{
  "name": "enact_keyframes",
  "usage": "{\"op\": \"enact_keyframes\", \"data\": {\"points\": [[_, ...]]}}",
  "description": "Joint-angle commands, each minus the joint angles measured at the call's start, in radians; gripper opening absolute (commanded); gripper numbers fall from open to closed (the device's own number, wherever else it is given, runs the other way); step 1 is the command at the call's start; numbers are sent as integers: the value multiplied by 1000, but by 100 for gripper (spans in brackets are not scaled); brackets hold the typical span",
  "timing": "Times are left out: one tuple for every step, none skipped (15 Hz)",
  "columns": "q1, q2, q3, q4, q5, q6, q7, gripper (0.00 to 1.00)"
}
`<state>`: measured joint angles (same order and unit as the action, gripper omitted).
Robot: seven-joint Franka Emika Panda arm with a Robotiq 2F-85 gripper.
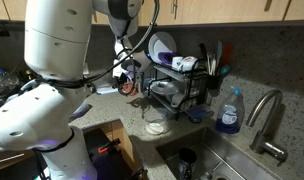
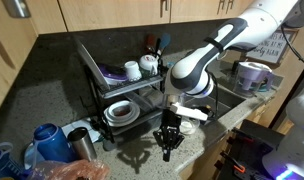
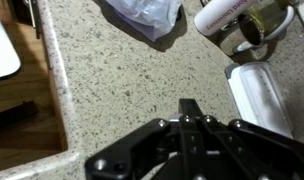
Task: Get the black bowl and put it on top of the white bowl on the lower level of the plate dryer
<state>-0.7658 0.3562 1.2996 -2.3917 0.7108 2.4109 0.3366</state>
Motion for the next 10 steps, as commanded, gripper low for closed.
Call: {"op": "enact_keyframes", "data": {"points": [[-85,-95,52,-27,-74,-113,-44,1],[-101,-108,59,-29,-99,-140,-61,1],[-114,-117,66,-29,-121,-160,-70,1],[-128,-127,71,-28,-146,-182,-86,1],[-139,-135,76,-29,-169,-196,-97,1],[-149,-142,81,-28,-186,-208,-107,1],[-156,-146,86,-28,-196,-209,-117,1],[-162,-148,89,-28,-202,-207,-114,0],[-166,-148,88,-28,-200,-199,-111,0],[-134,-104,61,-17,-196,-182,-96,0]]}}
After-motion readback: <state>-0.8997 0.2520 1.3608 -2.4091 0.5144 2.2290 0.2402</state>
